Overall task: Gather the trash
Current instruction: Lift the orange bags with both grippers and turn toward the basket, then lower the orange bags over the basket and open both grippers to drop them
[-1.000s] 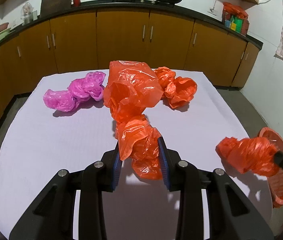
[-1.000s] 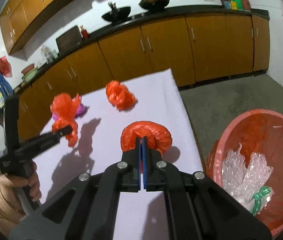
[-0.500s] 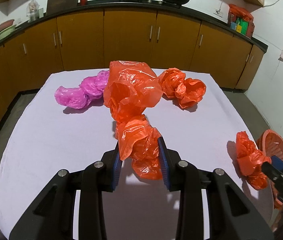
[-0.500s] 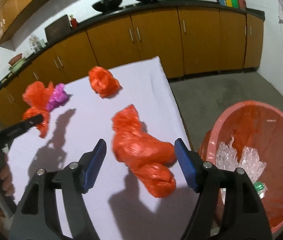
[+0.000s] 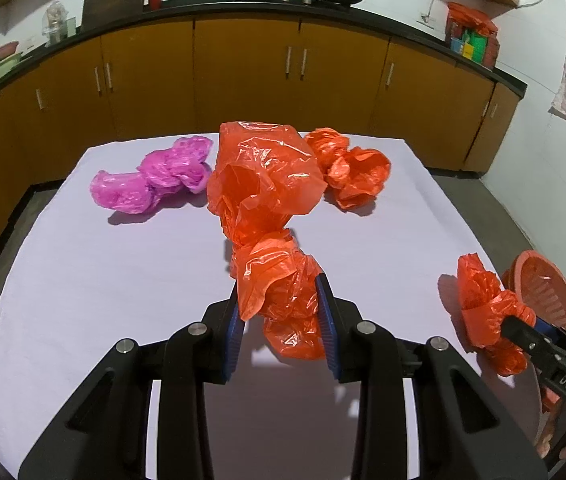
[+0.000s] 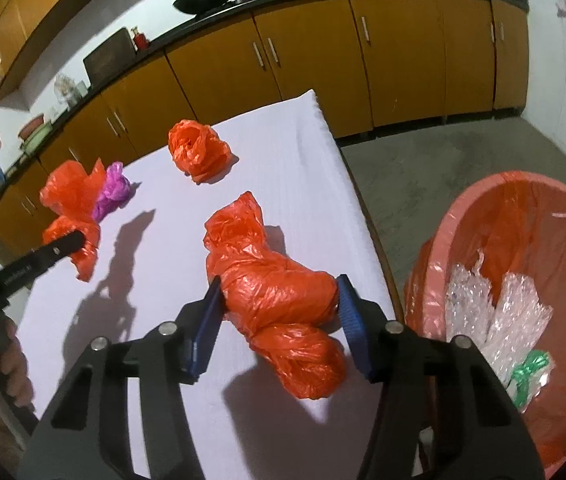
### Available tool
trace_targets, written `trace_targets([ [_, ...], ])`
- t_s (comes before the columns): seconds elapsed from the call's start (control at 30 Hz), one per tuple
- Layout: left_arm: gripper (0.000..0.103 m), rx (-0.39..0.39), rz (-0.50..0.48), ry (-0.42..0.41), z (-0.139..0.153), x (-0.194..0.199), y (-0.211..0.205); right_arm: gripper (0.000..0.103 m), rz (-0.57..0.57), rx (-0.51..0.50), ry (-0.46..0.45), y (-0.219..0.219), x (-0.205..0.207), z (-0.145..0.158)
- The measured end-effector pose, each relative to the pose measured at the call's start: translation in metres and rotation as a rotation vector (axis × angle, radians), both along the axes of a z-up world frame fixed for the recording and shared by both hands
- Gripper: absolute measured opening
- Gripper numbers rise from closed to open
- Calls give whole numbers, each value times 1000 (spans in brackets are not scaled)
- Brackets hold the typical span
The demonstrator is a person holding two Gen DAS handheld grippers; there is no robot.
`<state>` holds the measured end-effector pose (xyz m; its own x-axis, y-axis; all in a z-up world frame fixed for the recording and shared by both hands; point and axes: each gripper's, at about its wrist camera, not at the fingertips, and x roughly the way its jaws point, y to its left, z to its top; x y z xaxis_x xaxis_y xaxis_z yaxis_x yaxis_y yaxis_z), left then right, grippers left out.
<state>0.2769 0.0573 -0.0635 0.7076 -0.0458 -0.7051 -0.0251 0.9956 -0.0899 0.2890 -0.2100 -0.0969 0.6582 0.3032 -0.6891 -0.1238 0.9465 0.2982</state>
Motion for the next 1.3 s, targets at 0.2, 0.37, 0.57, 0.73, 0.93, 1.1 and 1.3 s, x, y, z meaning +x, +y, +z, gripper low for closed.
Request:
trace_targets([
  [0.2, 35, -10, -37, -7, 4, -4, -17, 53, -29, 34, -52, -12, -16, 20],
  [0.37, 35, -32, -101, -25, 12, -8, -43, 53, -83, 8, -132, -34, -37, 45],
  [0.57, 35, -60, -220, -41, 22, -16, -93, 53, -226, -59, -209, -79, -72, 68],
  [0.73, 35, -78, -323, -50, 26, -24, -137, 53, -352, -70, -225, -124, -94, 75],
  [0.93, 35, -87, -433, -46, 25, -29, -187, 53, -461, -64, -231, -167, -114, 77],
  [1.1, 35, -84, -504, -37, 22, -34, -221, 53, -502, -65, -234, -190, -120, 75],
  [1.3, 35, -68, -554, -17, 14, -37, -250, 53, -535, -46, -234, -210, -123, 71],
])
